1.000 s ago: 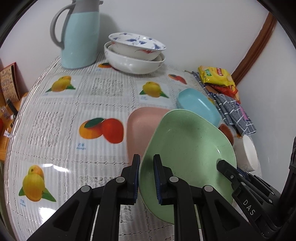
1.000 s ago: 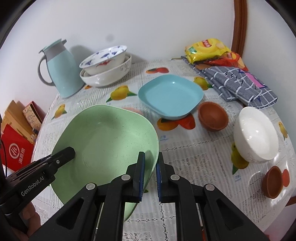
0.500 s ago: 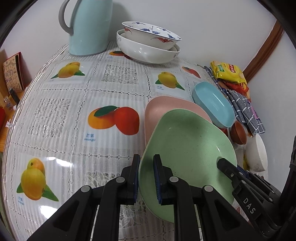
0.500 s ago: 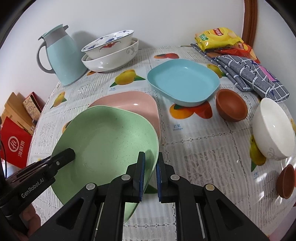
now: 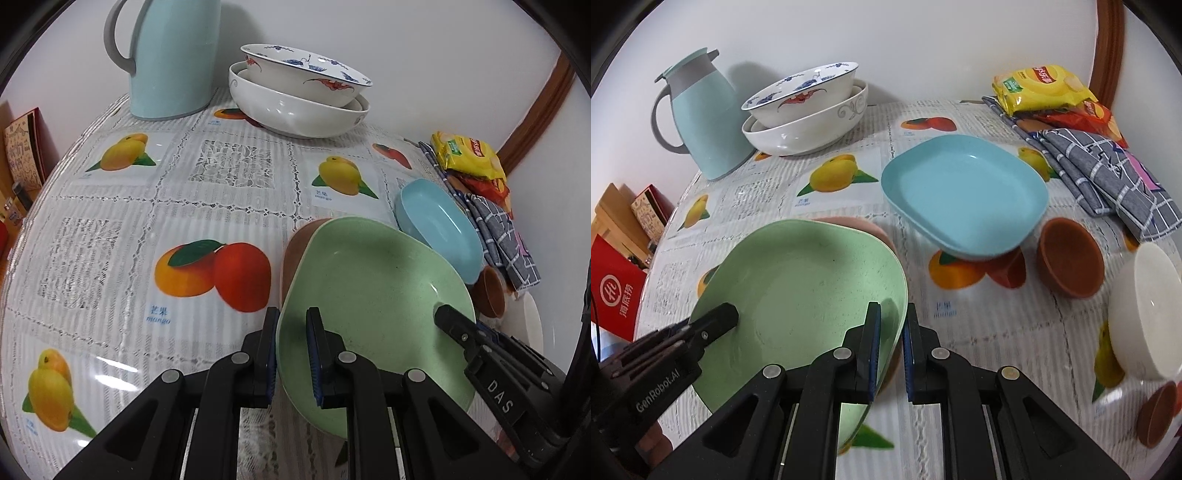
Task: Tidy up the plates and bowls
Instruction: 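Lower the green plate onto the pink plate and open both grippers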
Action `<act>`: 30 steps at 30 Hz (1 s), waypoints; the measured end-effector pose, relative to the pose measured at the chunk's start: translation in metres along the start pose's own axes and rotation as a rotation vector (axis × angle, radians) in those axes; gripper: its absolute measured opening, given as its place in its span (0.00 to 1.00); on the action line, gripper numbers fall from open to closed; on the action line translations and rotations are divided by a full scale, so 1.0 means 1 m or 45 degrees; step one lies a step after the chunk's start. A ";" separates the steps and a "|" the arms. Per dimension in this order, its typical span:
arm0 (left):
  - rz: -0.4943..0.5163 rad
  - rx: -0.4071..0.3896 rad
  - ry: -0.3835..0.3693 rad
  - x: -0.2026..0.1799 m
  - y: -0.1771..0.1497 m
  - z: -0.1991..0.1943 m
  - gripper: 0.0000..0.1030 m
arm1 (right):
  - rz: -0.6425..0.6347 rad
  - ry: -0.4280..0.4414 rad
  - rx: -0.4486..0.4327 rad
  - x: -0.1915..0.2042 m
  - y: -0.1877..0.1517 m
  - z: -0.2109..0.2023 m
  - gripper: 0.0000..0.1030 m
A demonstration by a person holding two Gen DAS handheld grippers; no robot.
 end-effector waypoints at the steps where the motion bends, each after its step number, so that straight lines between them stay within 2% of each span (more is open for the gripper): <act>1: -0.004 -0.005 0.000 0.000 0.001 0.001 0.14 | -0.007 0.001 -0.006 -0.001 0.003 0.002 0.11; 13: 0.001 -0.003 -0.008 0.001 0.004 0.009 0.14 | -0.110 0.009 -0.022 -0.001 0.018 0.024 0.11; 17: 0.008 0.032 0.006 0.000 0.002 0.015 0.14 | -0.132 0.002 -0.021 0.001 0.023 0.031 0.13; 18: 0.007 0.046 0.012 0.000 0.001 0.017 0.17 | -0.131 0.000 -0.016 0.001 0.024 0.032 0.13; 19: 0.007 0.057 0.020 0.001 0.000 0.018 0.20 | -0.130 0.001 -0.020 0.002 0.025 0.032 0.16; 21: 0.009 0.057 0.038 0.001 -0.002 0.017 0.38 | -0.128 0.013 -0.030 0.003 0.026 0.031 0.27; 22: 0.012 0.047 0.045 0.001 -0.002 0.015 0.40 | -0.122 0.015 -0.036 0.002 0.026 0.029 0.35; 23: 0.017 0.036 0.047 0.001 -0.003 0.012 0.45 | -0.117 0.012 -0.047 0.002 0.025 0.026 0.39; 24: 0.023 0.028 0.044 0.001 -0.003 0.009 0.47 | -0.112 0.006 -0.060 0.000 0.025 0.023 0.40; 30: 0.031 -0.023 0.032 -0.001 -0.003 -0.012 0.47 | -0.063 0.007 -0.111 -0.015 0.020 -0.007 0.48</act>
Point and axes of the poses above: each gripper's, at about its wrist camera, not at the fingertips, and z roughly the way its jaws point, x to its left, y to its top, the point moved 2 cm from there along z, roughly the way its jaws point, and after that the axes turned 10 degrees about -z, right-handed, at the moved point
